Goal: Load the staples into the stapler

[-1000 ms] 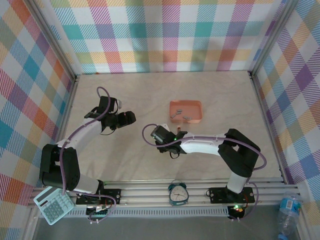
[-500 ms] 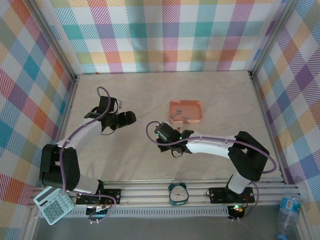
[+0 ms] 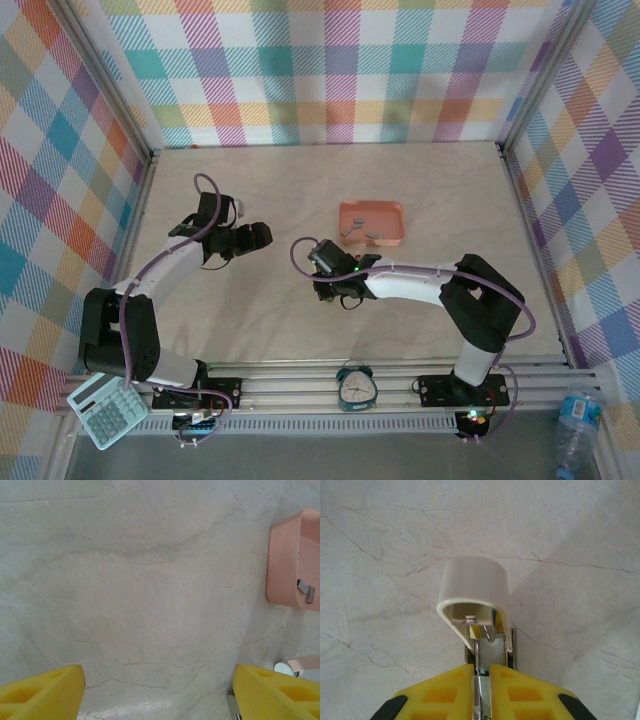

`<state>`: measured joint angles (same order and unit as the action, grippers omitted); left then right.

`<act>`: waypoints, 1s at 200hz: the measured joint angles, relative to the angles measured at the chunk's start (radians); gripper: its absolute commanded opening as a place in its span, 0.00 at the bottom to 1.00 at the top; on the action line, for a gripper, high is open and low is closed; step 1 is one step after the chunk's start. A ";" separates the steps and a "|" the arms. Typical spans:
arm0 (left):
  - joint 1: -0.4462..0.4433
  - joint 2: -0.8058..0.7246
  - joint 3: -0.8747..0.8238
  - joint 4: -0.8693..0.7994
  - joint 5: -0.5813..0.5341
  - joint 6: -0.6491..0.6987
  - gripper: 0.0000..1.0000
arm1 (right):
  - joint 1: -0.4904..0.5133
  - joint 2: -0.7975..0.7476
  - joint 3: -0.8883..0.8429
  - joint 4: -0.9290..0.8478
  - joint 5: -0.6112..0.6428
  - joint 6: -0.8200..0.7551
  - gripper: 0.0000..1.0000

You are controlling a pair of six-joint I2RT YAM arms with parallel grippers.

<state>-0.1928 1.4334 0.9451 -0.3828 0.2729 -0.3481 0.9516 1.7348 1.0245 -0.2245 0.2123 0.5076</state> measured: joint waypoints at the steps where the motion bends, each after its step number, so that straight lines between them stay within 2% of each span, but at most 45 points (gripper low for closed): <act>1: 0.000 0.000 0.000 0.000 0.000 0.000 0.78 | 0.000 0.000 0.000 0.000 0.000 0.000 0.15; 152: 0.000 0.000 0.000 0.000 0.007 -0.001 0.78 | -0.004 0.024 0.029 -0.079 -0.020 0.024 0.13; 200: 0.000 0.000 -0.002 0.001 0.008 -0.003 0.78 | -0.004 0.031 0.056 -0.111 -0.031 0.023 0.16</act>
<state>-0.1928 1.4334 0.9432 -0.3817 0.2806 -0.3511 0.9478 1.7660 1.0809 -0.3359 0.1814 0.5308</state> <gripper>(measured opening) 0.774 0.152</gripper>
